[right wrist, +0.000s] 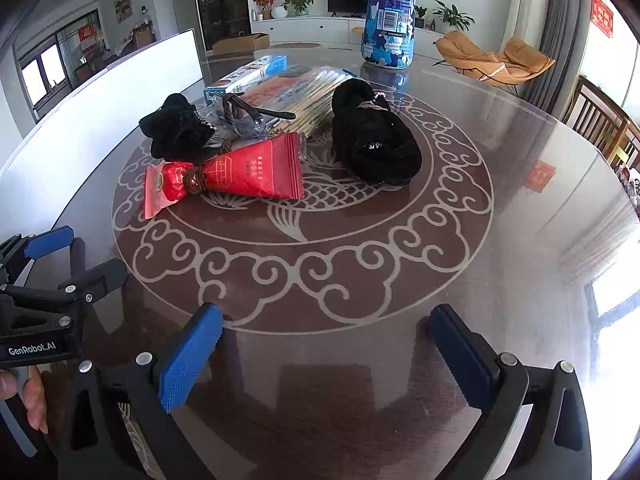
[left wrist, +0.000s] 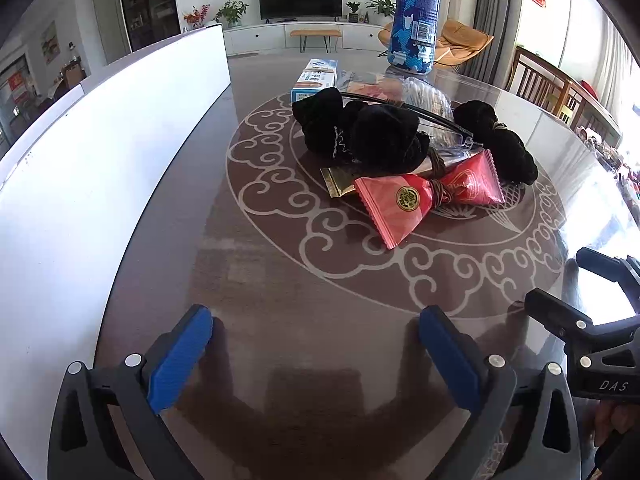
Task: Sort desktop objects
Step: 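Release both items in the bin and bring both tools back to the table, then grasp the black pouch with the right tool while the left tool grasps the red tube package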
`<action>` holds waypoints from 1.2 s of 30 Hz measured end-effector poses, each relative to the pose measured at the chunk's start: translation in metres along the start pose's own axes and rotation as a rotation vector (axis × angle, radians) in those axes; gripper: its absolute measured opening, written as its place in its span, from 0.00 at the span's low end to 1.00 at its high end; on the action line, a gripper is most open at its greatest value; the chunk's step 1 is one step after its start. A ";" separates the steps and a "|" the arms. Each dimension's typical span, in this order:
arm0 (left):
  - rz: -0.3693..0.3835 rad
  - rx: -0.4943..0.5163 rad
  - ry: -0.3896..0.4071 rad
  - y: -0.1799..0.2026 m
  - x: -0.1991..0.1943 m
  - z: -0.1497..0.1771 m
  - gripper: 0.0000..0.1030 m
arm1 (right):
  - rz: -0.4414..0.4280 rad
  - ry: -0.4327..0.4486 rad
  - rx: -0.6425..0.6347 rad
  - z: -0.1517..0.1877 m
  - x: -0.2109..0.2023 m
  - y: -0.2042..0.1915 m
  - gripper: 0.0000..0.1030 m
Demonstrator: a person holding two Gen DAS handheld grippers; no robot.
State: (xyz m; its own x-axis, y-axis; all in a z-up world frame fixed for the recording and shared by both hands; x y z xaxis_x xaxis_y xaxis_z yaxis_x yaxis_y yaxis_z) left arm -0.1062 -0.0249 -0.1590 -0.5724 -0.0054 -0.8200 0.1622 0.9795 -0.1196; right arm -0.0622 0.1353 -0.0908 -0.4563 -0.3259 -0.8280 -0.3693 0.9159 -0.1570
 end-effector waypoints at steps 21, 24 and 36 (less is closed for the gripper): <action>0.004 0.002 0.002 0.000 0.003 -0.002 1.00 | -0.010 -0.034 -0.037 -0.028 0.013 0.037 1.00; 0.005 0.002 0.002 0.000 0.002 -0.002 1.00 | 0.024 -0.052 0.002 -0.045 0.020 0.049 1.00; 0.005 0.002 0.003 0.000 0.002 -0.002 1.00 | -0.103 -0.033 0.025 -0.145 0.065 0.027 0.87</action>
Point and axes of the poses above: each gripper's, at about its wrist camera, not at the fingertips, and x roughly the way its jaws point, y to its right, z to its underside, the point moved 7 cm from there along x, roughly the way its jaws point, and after that the axes turned 12 degrees about x, right-handed, at the moved point
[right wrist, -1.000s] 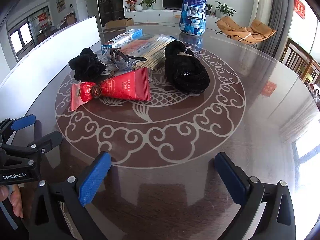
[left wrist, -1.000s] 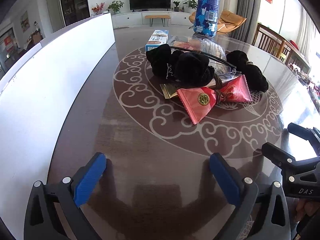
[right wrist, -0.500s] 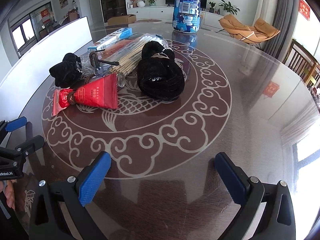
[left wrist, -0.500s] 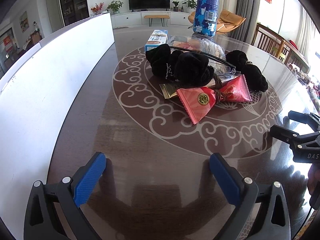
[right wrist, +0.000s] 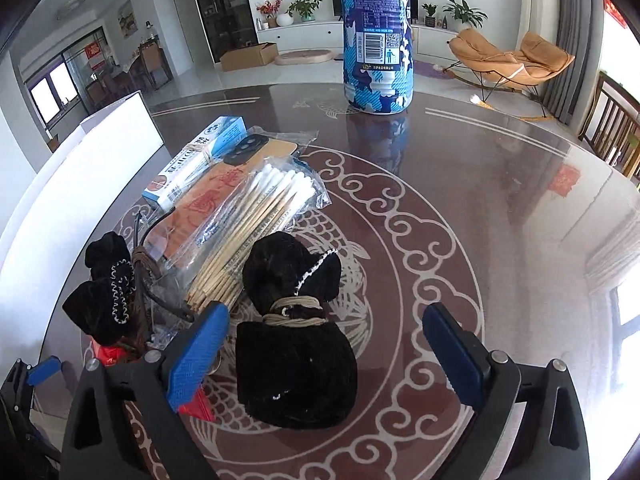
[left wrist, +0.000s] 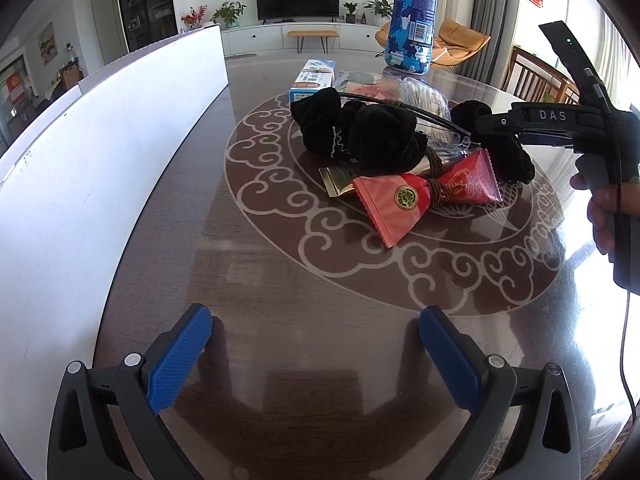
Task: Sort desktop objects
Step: 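Grasp the black pouch with the right tool while the left tool grasps the red tube package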
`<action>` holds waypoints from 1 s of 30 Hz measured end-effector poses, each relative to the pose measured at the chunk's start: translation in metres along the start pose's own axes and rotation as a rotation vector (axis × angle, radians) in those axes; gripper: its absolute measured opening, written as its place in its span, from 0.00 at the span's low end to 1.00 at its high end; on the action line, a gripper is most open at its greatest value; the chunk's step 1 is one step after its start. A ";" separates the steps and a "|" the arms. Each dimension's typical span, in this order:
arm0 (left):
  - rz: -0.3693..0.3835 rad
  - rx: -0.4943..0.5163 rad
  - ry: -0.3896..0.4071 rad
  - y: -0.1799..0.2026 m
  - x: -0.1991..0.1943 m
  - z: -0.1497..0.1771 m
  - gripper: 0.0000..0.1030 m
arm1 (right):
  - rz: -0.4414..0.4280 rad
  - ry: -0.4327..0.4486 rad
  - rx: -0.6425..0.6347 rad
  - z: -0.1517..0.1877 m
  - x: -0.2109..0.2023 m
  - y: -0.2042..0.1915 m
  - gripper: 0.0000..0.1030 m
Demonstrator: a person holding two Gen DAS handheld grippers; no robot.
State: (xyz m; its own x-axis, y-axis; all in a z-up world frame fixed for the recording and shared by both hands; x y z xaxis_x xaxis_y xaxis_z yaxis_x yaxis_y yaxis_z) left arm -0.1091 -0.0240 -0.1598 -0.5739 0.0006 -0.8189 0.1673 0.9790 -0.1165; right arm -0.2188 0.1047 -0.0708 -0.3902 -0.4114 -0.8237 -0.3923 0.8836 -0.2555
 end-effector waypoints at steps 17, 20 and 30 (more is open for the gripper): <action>0.014 0.023 0.003 0.004 -0.005 0.006 1.00 | -0.315 -0.188 -0.323 0.100 -0.030 -0.077 0.44; 0.025 0.039 0.004 0.005 -0.010 0.012 1.00 | -0.266 -0.140 -0.313 0.102 -0.041 -0.071 0.44; 0.058 -0.092 0.006 -0.023 -0.048 0.042 1.00 | -0.173 -0.109 -0.236 0.131 -0.049 -0.075 0.44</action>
Point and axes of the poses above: each gripper's, at about its wrist camera, not at the fingertips, and x roughly the way its jaws point, y to its right, z to its underside, the point moved 7 cm from there along x, roughly the way its jaws point, and after that the axes turned 12 degrees about x, right-handed, at the moved point
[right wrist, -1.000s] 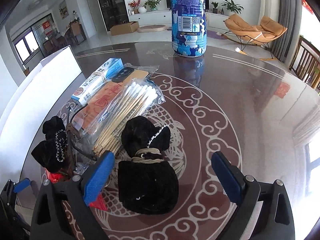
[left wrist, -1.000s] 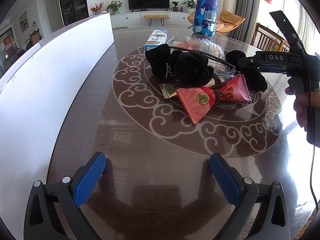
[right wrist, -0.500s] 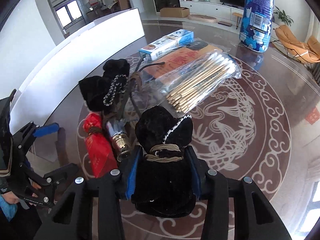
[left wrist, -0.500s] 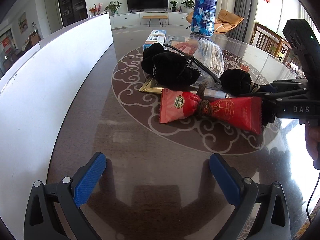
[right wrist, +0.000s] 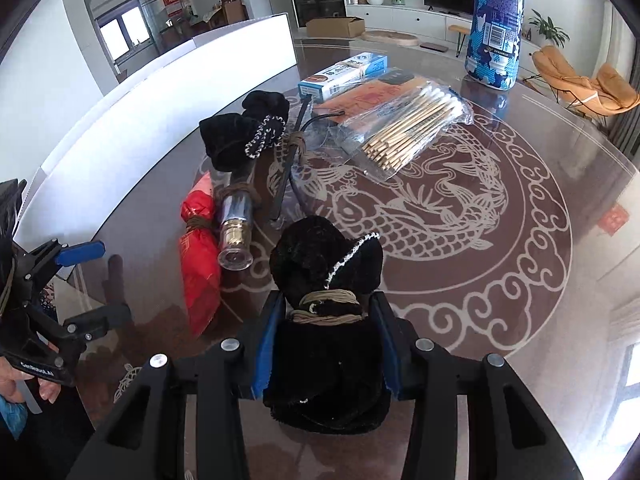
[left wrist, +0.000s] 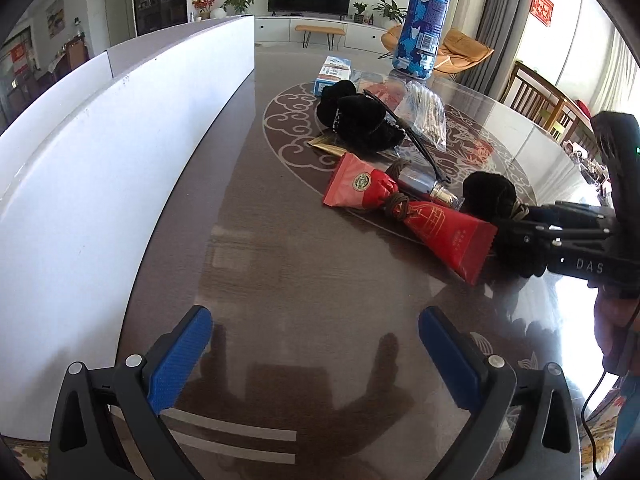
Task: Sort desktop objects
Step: 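Grasp the black pouch with the right tool while the left tool grasps the red tube package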
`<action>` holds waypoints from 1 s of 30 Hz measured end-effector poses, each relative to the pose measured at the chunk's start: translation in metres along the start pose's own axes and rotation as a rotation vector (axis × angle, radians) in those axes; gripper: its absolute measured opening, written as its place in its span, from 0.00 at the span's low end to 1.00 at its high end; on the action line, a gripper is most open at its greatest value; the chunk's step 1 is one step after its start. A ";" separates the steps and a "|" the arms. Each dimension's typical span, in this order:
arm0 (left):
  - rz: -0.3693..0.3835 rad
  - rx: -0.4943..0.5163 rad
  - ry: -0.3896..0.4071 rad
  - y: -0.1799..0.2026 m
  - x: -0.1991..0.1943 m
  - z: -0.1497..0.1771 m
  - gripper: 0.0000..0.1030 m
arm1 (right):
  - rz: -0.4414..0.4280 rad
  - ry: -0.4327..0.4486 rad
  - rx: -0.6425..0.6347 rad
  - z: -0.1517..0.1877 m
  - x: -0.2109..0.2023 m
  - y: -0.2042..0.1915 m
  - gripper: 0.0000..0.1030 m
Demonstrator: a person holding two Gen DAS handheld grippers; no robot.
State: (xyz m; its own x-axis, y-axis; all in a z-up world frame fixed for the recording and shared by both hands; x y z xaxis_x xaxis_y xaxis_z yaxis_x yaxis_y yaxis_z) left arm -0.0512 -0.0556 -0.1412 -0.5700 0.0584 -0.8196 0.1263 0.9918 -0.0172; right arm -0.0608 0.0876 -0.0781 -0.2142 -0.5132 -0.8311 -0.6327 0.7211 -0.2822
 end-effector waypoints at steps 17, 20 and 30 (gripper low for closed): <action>-0.061 -0.030 -0.053 0.000 0.030 -0.041 1.00 | -0.035 0.032 0.011 0.056 -0.049 0.006 0.44; -0.071 -0.041 -0.092 -0.007 0.036 -0.029 0.72 | -0.037 0.038 0.053 0.059 -0.052 0.016 0.44; -0.063 0.174 -0.122 -0.005 0.030 -0.027 0.68 | 0.000 0.030 0.062 0.053 -0.041 0.021 0.44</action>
Point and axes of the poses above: each gripper's, at about its wrist camera, not at the fingertips, and x roughly the way its jaws point, y to its right, z to its underside, the point moved 7 cm from there along x, roughly the way its jaws point, and after that the axes turned 12 degrees about x, right-handed, at the moved point
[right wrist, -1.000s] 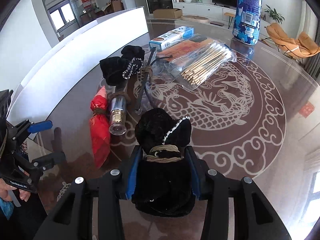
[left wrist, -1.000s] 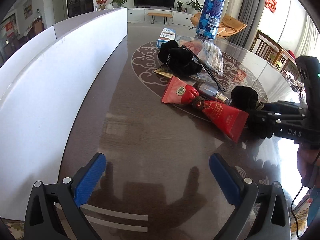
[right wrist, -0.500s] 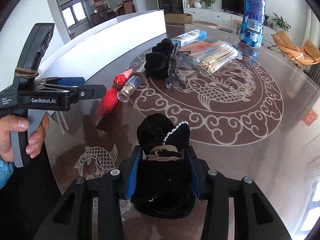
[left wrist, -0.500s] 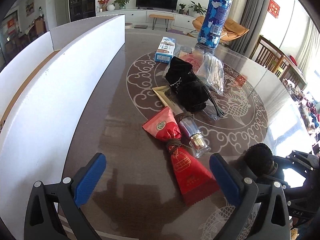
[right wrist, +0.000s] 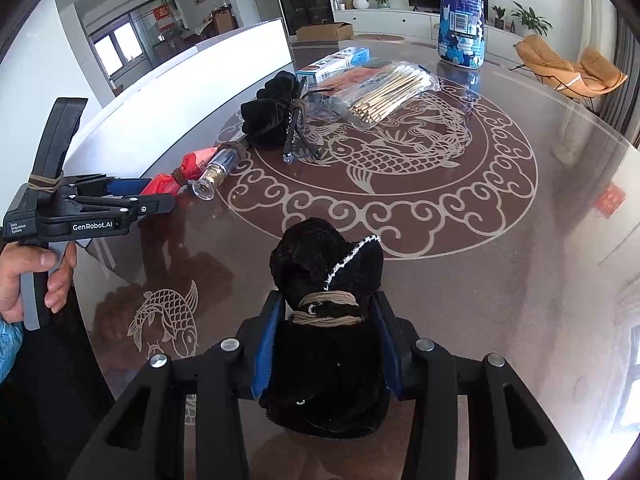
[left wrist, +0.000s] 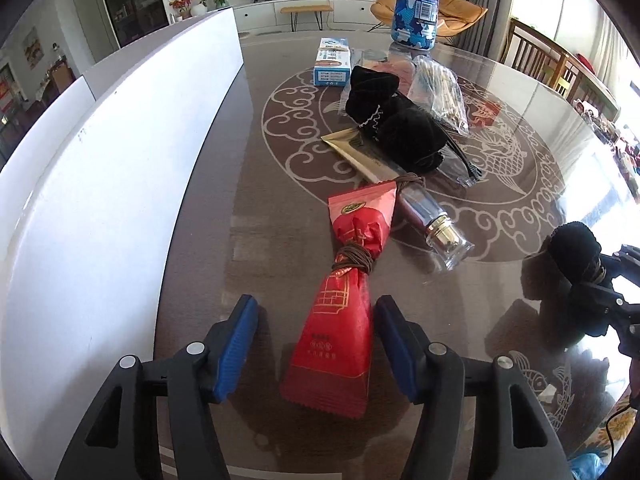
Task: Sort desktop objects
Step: 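Grasp the black pouch with the right tool while the left tool grasps the red tube package, then carry the red package with the left tool into the bin while the right tool carries the black pouch there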
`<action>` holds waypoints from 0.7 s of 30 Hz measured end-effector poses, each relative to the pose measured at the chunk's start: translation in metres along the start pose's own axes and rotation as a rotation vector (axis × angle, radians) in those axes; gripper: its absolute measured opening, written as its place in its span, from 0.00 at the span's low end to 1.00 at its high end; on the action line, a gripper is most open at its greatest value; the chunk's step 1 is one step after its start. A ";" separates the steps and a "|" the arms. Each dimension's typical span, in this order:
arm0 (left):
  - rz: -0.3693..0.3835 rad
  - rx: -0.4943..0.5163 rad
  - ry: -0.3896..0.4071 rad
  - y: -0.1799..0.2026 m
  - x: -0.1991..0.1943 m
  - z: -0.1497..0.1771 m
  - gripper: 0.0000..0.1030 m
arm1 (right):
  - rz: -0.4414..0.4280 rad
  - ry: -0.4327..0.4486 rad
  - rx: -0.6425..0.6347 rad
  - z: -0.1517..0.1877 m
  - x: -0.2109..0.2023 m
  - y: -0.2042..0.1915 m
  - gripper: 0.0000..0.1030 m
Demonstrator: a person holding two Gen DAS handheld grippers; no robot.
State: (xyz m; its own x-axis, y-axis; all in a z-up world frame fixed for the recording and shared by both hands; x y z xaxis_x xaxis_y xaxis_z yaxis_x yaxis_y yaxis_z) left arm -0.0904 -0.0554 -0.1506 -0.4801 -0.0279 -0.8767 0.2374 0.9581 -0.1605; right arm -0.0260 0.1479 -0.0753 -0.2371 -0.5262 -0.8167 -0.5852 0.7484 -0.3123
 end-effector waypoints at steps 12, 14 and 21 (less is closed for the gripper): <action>0.108 0.042 0.043 0.013 -0.002 -0.013 0.19 | 0.071 -0.077 -0.115 -0.024 0.022 -0.008 0.67; 0.108 0.026 0.059 0.015 -0.011 -0.008 0.19 | 0.056 -0.098 -0.097 -0.022 0.020 -0.007 0.33; 0.124 -0.015 0.111 0.015 -0.055 -0.003 0.19 | 0.013 -0.109 -0.062 -0.017 -0.001 -0.015 0.33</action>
State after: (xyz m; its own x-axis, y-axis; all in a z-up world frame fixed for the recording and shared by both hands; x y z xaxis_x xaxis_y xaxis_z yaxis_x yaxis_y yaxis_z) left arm -0.0627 -0.0382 -0.1034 -0.5381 0.1215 -0.8341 0.2887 0.9563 -0.0469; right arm -0.0299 0.1304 -0.0618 -0.1611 -0.4673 -0.8693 -0.6301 0.7266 -0.2738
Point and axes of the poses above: each gripper's, at about its wrist camera, not at the fingertips, and x roughly the way its jaws point, y to its right, z to its underside, the point moved 7 cm from there along x, roughly the way its jaws point, and after that the axes turned 12 degrees about x, right-handed, at the moved point
